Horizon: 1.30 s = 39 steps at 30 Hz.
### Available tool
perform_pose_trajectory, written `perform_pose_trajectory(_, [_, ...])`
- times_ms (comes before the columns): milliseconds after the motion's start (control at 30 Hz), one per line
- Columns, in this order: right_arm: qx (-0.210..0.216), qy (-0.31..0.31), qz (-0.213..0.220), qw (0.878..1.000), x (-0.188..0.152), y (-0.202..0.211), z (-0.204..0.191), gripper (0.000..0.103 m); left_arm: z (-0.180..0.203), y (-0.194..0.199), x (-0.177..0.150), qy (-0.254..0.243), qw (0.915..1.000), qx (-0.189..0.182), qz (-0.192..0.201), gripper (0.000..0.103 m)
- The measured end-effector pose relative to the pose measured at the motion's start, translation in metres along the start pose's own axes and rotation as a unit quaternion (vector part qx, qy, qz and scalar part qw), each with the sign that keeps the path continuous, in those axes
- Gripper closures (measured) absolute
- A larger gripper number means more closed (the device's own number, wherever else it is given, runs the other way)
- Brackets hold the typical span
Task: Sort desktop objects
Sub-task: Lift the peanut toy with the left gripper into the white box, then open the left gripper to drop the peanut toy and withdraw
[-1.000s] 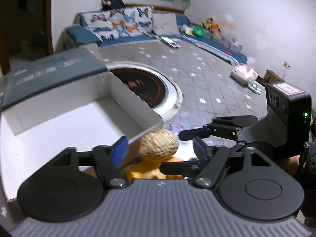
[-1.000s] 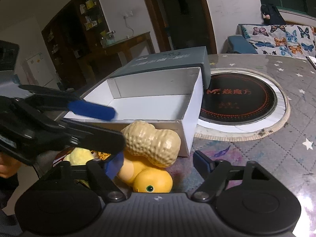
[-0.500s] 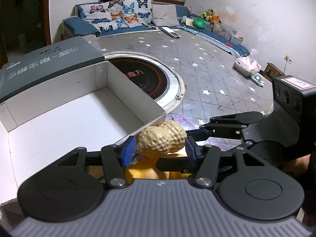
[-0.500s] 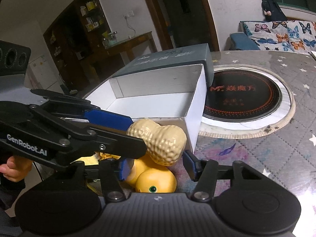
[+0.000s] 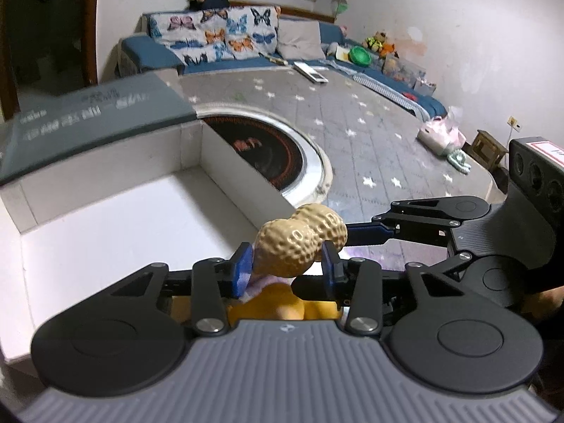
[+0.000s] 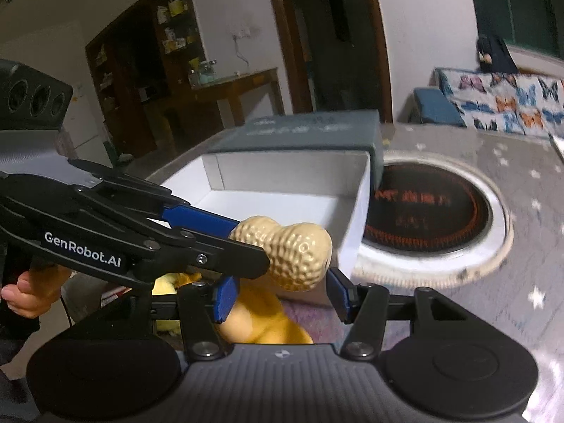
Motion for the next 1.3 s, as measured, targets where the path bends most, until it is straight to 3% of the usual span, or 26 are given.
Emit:
perform_pose_trajectory(167, [0.005,0.021,0.011,1.000,0.030,-0.005,-0.005,0.048,-0.015,0.013,0.017,0.011,0.9995,0.015,0.026,0.060])
perform_pose_trajectory(400, [0.022,0.023,-0.011,0.999,0.069,-0.053,0.002,0.047,-0.062,-0.003,0.039,0.043,0.9978,0.038,0.034,0.060])
perform_pose_trajectory(667, [0.023,0.008,-0.077,0.997,0.082,-0.120,0.019,0.046,-0.127,-0.055,0.044,0.113,0.9934,0.013,-0.004,0.060])
perform_pose_trajectory(833, [-0.015,0.045,-0.095,0.994,0.081,-0.135,0.014,0.045,-0.143,-0.071,0.042,0.144,0.9896,-0.007,-0.011,0.060])
perform_pose_trajectory(1100, [-0.067,0.102,-0.099,0.988,0.079,-0.135,-0.002,0.028,-0.146,-0.077,0.037,0.149,0.9884,0.001,-0.028,0.060])
perform_pose_trajectory(1167, [-0.068,0.098,-0.087,0.989,0.078,-0.126,-0.002,0.016,-0.144,-0.073,0.036,0.141,0.9897,0.010,-0.022,0.060])
perform_pose_trajectory(1300, [-0.062,0.093,-0.048,0.993,0.074,-0.093,-0.003,0.004,-0.138,-0.052,0.034,0.121,0.9924,0.023,-0.005,0.054])
Point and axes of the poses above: each gripper's, at about its wrist camera, not at the fingertips, and y roughly against the way its jaws point, z to its right, x to its top, the point moved 6 cm from there along -y, roughly the way its jaws point, and after that the axes turned 7 degrees about -z, right-handed, at the moved point
